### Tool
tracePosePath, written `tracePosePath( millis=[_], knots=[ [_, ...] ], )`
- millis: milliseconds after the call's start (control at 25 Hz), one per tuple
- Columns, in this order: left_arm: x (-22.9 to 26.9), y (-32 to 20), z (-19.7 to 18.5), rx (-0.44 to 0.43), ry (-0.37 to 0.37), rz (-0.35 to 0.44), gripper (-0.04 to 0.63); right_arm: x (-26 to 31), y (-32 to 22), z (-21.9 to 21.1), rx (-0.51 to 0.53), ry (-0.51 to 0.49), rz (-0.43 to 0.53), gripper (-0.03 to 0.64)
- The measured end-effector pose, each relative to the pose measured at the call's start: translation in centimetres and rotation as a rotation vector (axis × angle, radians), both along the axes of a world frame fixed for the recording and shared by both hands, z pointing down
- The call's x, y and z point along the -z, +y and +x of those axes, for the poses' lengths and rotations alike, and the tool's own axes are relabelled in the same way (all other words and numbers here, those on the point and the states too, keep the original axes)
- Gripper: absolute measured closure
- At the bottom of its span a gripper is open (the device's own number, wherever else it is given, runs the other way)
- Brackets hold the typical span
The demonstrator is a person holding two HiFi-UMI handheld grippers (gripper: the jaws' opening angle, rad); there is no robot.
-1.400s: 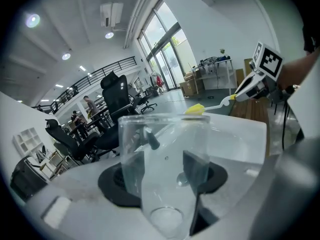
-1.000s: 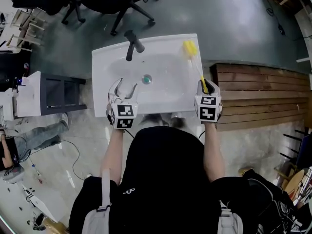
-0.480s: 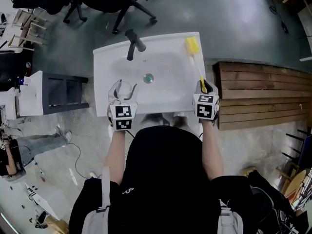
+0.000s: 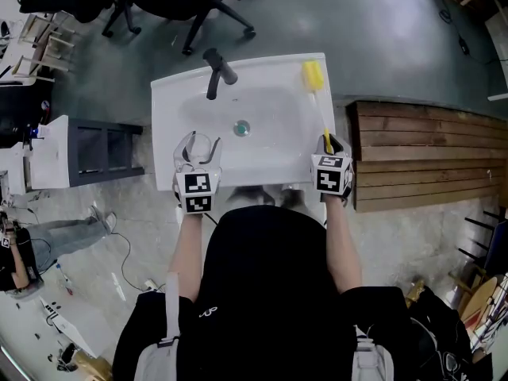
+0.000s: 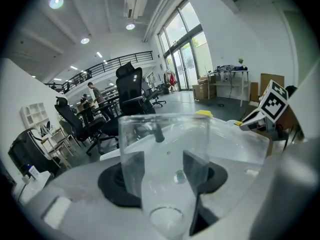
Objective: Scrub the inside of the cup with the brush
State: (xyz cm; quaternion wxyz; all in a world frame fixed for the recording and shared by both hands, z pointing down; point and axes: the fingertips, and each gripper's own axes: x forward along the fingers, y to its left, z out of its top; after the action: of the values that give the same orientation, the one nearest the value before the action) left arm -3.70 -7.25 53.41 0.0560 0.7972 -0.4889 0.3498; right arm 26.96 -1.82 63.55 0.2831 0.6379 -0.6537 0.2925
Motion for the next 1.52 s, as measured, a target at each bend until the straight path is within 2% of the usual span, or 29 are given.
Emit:
tracePosePath(
  millis=[680,880,1000,1200,1360,1520],
  knots=[
    [-0.6,-0.8,-1.5,-0.021,0.026,-0.027,0.327,-1.5,0.6,-1.0,0.005,0.009,-0.051,0.559],
    [-0.7,-1.3,-2.4,-0.018,0.030,-0.035,0.327,-1.4,0.6,-1.0,-0.001,0.010,-0.043,0.539],
    [-1.0,-1.5,-2.8,-0.021,0.025,-0.037,0.327,-1.1,0.6,-0.9,-0.002,0.006,-0.035,0.499],
    [-1.2,-2.1,-3.5,-0.012,0.050,-0.038,0.327,0.4,-0.3,-0.9,0.003,0.028,0.021,0.495],
    [-1.1,-2.6,-4.1,-0.014,0.068,-0.032,0.327,2.4,-1.9,-1.0,0.021,0.078,0.108,0.497],
    [-1.2,-3.1,-5.4,0.000,0.078,-0.028,0.327,4.4,-3.8,-2.1,0.043,0.088,0.194,0.500]
  ],
)
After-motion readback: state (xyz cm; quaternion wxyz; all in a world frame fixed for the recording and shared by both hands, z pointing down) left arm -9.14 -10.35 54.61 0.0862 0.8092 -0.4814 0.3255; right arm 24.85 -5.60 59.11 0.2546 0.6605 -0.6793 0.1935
